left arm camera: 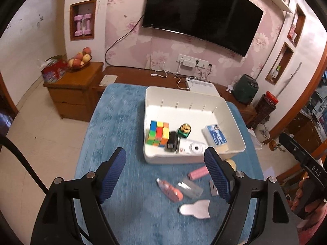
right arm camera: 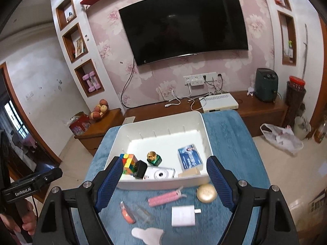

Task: Organize rigid objects
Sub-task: 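Withdraw both tools from the tray toward the remaining items, then grasp the white foam cutout with the left tool while the right tool grasps the white square adapter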

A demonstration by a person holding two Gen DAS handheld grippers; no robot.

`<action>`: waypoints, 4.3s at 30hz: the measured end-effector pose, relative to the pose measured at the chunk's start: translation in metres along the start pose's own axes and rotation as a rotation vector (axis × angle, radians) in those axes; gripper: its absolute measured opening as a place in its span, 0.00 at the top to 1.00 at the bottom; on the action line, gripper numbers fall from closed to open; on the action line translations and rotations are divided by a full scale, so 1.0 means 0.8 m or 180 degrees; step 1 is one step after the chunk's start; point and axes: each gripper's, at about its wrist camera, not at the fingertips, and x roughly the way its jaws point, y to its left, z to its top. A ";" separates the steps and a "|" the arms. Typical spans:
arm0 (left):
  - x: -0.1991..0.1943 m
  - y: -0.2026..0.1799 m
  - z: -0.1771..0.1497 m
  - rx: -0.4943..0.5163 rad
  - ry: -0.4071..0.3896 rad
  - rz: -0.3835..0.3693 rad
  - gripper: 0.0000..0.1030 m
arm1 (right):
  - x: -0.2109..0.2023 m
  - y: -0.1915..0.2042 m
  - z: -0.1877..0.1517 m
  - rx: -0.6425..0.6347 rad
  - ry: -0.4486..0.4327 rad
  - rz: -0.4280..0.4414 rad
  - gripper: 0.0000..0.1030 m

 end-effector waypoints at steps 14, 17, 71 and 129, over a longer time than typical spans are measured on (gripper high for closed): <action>-0.061 -0.066 -0.078 0.0152 0.0051 0.0223 0.21 | -0.059 -0.058 -0.052 0.0446 0.0283 0.0222 0.03; -0.068 -0.077 -0.096 0.0240 0.0128 0.0295 0.21 | -0.061 -0.063 -0.062 0.0494 0.0370 0.0285 0.03; 0.252 -0.109 -0.160 0.0269 0.2944 0.0041 0.13 | 0.179 -0.101 -0.137 0.0782 0.2321 -0.0009 0.03; 0.208 -0.005 -0.206 -0.0117 0.3292 0.0649 0.18 | 0.155 -0.079 -0.208 0.1236 0.3065 -0.0068 0.40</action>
